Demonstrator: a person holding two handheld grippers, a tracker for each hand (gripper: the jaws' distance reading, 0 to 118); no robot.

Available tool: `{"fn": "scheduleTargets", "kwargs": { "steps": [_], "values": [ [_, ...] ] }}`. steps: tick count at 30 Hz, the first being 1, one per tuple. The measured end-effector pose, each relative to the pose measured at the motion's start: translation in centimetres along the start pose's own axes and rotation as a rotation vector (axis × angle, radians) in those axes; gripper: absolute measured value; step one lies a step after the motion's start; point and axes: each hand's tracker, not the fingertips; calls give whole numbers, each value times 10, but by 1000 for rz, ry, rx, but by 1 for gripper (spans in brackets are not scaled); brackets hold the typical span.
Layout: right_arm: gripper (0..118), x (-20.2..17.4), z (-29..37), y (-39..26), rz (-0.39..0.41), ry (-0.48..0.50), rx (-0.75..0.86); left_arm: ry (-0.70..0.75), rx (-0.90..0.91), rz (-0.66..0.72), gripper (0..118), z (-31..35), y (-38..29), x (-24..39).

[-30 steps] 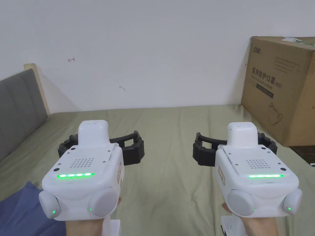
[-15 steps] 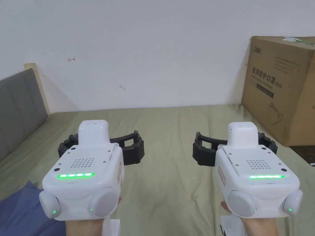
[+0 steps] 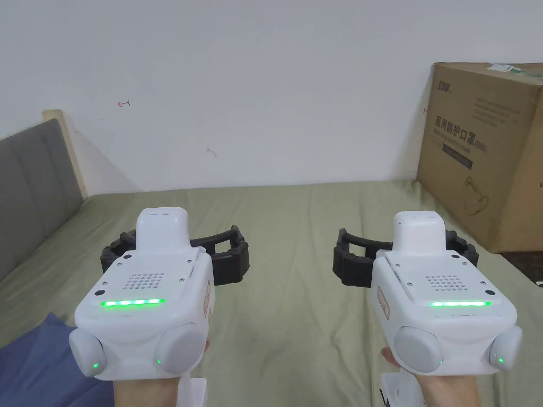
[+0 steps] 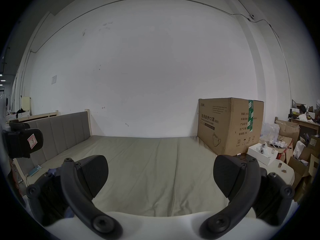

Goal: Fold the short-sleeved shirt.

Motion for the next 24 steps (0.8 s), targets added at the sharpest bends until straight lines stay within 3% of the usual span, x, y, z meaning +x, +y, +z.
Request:
{"fn": "scheduleTargets", "kwargs": {
  "steps": [14,24],
  "values": [
    [118,-7,5,-2,66,-1,38,0,-1,3,118,0,0,1],
    [118,0,0,-1,13,1,1,-2,-1,3,118,1,1,2]
  ]
}}
